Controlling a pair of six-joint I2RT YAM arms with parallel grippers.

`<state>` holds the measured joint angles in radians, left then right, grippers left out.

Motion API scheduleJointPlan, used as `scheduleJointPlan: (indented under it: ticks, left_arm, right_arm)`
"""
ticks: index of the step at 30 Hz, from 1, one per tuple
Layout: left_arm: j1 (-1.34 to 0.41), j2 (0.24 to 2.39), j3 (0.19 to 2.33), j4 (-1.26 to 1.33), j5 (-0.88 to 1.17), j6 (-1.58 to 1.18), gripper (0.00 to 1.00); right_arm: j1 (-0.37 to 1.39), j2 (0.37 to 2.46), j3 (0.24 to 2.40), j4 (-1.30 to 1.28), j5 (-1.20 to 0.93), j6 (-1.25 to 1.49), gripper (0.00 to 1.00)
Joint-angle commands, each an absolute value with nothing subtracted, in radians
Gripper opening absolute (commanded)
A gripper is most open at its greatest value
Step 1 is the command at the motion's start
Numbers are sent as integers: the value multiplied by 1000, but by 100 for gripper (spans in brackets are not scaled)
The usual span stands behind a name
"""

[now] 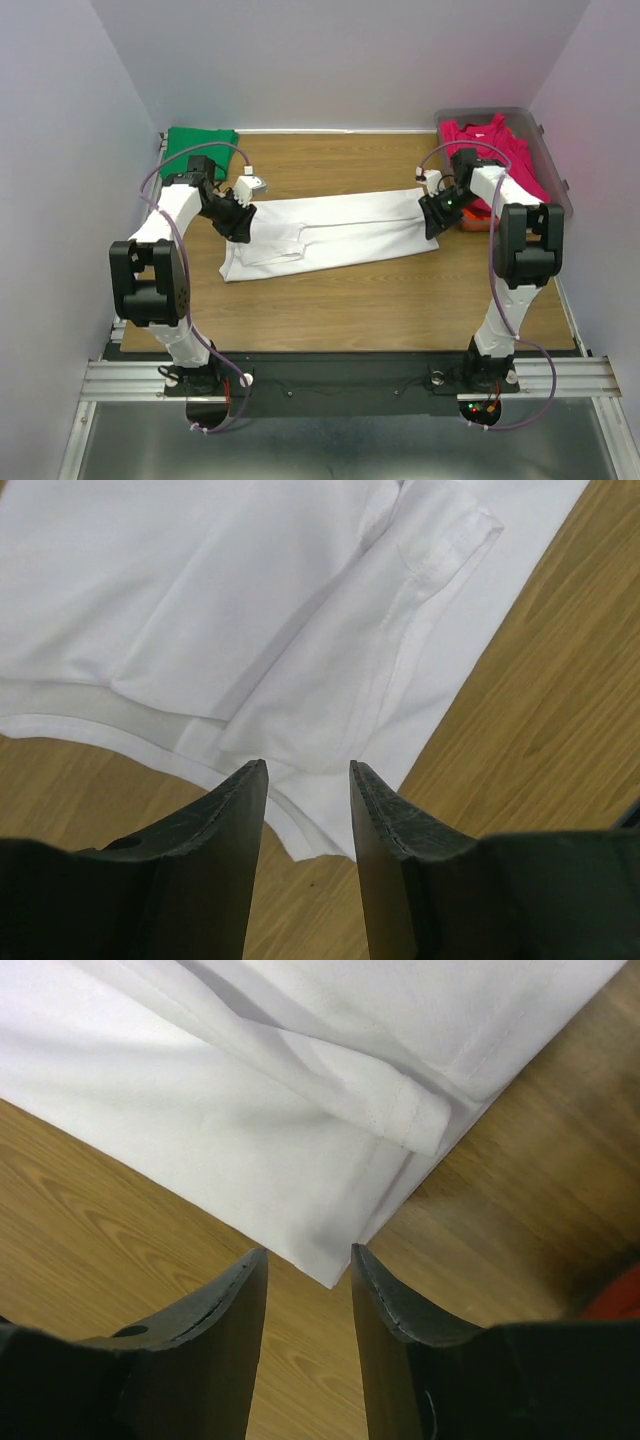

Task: Fold and stack the t-shirts
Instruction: Fold the tshirt

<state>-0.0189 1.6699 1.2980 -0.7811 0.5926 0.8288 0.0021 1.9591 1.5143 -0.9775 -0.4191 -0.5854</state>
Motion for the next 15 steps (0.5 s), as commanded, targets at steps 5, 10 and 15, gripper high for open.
scheduleJointPlan:
  ticks: [5,10,15]
  left_arm:
    - [-57,1660,1184,-629,559,710,50]
    - [-61,1724,1144,-545,502,660,47]
    - [-61,1775,1114,-486,448,626,41]
  right_arm:
    - [6,2002,1480,-905,-384,-529,35]
    - [8,1994,1431,-893,-315,-551,21]
    - [8,1967,1401,-879,-247,-569,3]
